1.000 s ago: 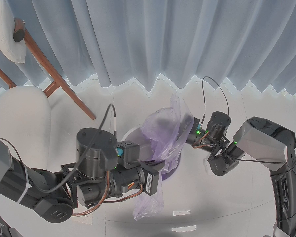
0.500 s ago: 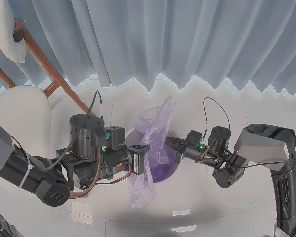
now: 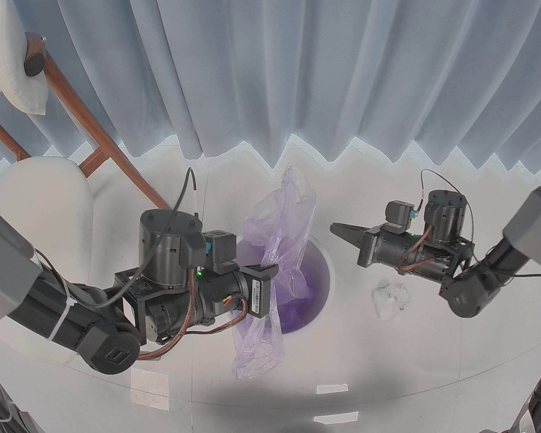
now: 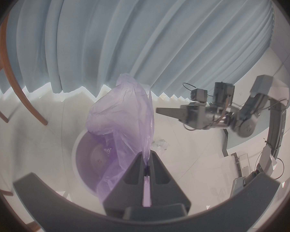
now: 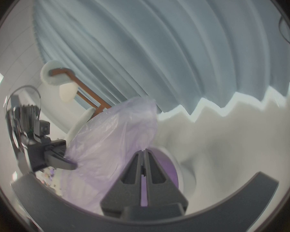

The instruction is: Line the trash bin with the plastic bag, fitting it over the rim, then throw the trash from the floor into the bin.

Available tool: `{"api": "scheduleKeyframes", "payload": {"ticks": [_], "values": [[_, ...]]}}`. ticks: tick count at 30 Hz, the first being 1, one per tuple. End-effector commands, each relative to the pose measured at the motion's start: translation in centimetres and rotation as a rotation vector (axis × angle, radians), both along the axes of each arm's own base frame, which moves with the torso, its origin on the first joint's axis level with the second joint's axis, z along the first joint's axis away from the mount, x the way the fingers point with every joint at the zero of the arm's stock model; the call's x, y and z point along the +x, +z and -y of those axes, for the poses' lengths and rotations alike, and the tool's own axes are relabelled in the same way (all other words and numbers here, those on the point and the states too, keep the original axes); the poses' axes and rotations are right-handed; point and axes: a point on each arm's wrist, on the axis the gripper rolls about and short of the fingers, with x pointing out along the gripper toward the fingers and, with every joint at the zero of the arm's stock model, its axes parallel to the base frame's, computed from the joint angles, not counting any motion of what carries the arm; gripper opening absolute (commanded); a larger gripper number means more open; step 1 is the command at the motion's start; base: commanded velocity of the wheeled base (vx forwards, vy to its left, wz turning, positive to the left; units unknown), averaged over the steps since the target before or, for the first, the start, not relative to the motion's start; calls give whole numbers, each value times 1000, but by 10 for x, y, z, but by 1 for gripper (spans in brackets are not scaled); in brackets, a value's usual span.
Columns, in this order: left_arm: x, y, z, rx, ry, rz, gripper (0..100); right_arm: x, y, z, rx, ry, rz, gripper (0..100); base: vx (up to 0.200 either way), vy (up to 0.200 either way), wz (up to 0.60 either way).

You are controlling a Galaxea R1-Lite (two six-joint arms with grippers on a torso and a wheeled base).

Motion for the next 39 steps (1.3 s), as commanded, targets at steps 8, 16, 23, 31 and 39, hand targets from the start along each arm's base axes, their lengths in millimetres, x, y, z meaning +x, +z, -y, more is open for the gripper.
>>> {"api": "scheduleKeyframes", "payload": {"ticks": [8,16,23,31,39], "values": [[-7,-11,12,27,-36,-23,0,-88,65,37,116,-108,-403,100,0,0,0],[-6,-10,13,26,-20,-18,0,-82,45,-7,71,-155,-454,100,0,0,0],[-7,-8,12,23,-15,-15,0,-53,30,-29,62,-287,-449,100,0,0,0],[-7,-7,12,20,-15,-11,0,-32,32,-39,101,-319,-433,100,0,0,0],[-5,-7,12,17,-12,-10,0,-44,10,-57,53,-336,-485,100,0,0,0]]}}
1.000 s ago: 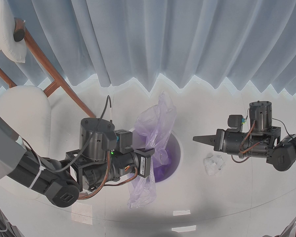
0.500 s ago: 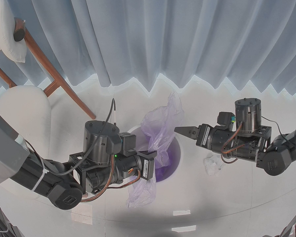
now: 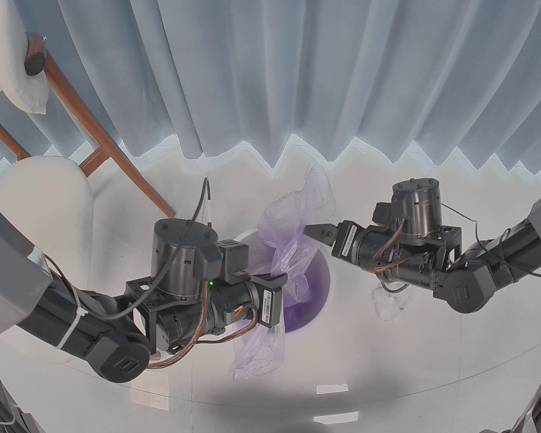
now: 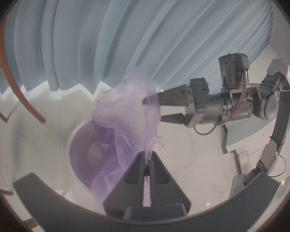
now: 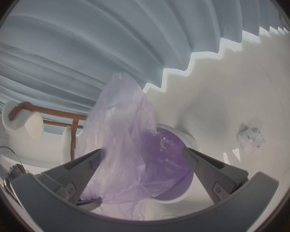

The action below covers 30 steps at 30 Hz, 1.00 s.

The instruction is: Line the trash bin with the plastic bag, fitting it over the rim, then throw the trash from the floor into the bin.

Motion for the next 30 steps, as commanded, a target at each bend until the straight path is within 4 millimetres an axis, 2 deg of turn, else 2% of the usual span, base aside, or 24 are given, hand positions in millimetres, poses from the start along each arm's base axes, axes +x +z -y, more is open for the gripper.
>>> {"api": "scheduleKeyframes", "payload": {"ticks": [1,3,8,9,20,30], "values": [[2,0,0,-4,3,1,0,-8,-20,-13,-39,6,-45,100,0,0,0],[5,0,-3,-2,15,1,0,-13,-31,-16,-69,-4,-66,100,0,0,0],[6,-1,-3,-1,19,-2,0,-13,-34,-21,-70,6,-65,100,0,0,0],[6,-1,-3,-1,19,-2,0,-12,-36,-22,-72,9,-67,0,0,0,0],[-2,-2,1,5,-7,-5,0,5,-35,-37,-39,-9,-6,0,0,0,0],[0,-3,0,7,-2,-7,0,9,-27,-31,-32,-38,21,0,0,0,0]]}}
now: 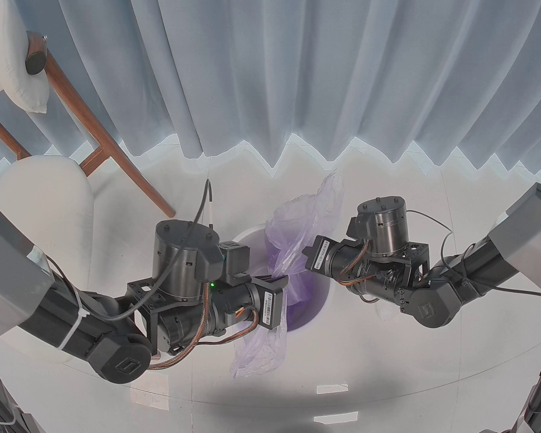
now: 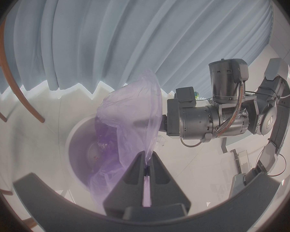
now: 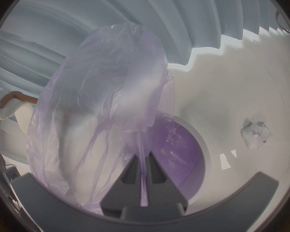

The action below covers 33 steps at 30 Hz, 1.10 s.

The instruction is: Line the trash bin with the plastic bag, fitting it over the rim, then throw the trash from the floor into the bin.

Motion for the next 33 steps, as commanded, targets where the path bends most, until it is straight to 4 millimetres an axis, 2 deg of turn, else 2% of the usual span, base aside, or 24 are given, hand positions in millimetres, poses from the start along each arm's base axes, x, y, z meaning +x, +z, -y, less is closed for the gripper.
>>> {"api": "scheduleKeyframes", "payload": {"ticks": [1,2,3,5,10,15,22,29,33], "values": [[1,-1,-2,5,8,0,0,5,4,7,2,-25,14,0,0,0,0],[2,-1,-2,4,8,1,0,6,4,9,4,-31,16,0,0,0,0],[3,1,-2,0,11,4,100,9,5,13,5,-42,25,0,0,0,0],[3,1,-3,-1,13,5,100,10,6,17,2,-50,34,0,0,0,0],[8,3,-23,2,68,3,100,10,14,35,-11,-46,61,0,0,0,0],[9,-5,-28,19,85,-22,100,8,10,37,-27,-37,55,0,0,0,0],[10,-12,-24,35,75,-35,100,6,9,36,-29,-31,51,0,0,0,0],[4,-23,-11,53,30,-55,100,6,9,36,-30,-33,53,0,0,0,0],[15,-40,-7,87,32,-52,100,6,10,35,-27,-30,57,0,0,0,0]]}}
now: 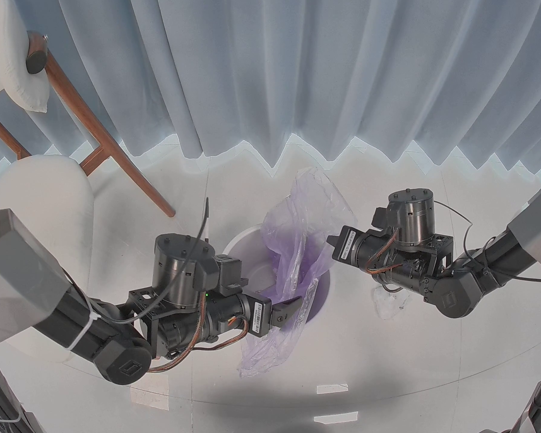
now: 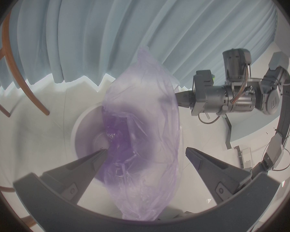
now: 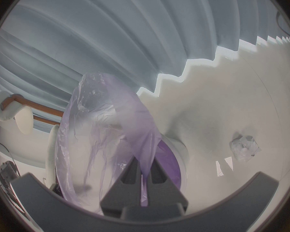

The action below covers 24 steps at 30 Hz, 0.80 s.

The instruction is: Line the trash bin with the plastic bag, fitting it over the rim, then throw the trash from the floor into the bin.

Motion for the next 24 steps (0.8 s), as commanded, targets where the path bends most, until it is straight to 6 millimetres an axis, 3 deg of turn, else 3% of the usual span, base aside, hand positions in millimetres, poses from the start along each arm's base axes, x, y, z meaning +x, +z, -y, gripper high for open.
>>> {"api": "scheduleKeyframes", "payload": {"ticks": [1,5,6,10,17,24], "values": [[14,-20,3,45,5,1,100,-1,4,-1,7,3,12,0,0,0,0],[26,-25,-8,80,32,19,100,-1,9,0,23,1,36,0,0,0,0],[27,-27,-9,80,34,15,0,-1,9,1,22,0,39,0,0,0,0],[31,-25,-11,72,49,21,0,-3,14,5,6,8,50,0,0,0,0],[57,6,-11,-43,105,98,0,11,9,33,-74,73,82,0,0,0,0],[64,20,-8,-106,161,-20,0,33,14,51,-97,64,106,0,0,0,0]]}}
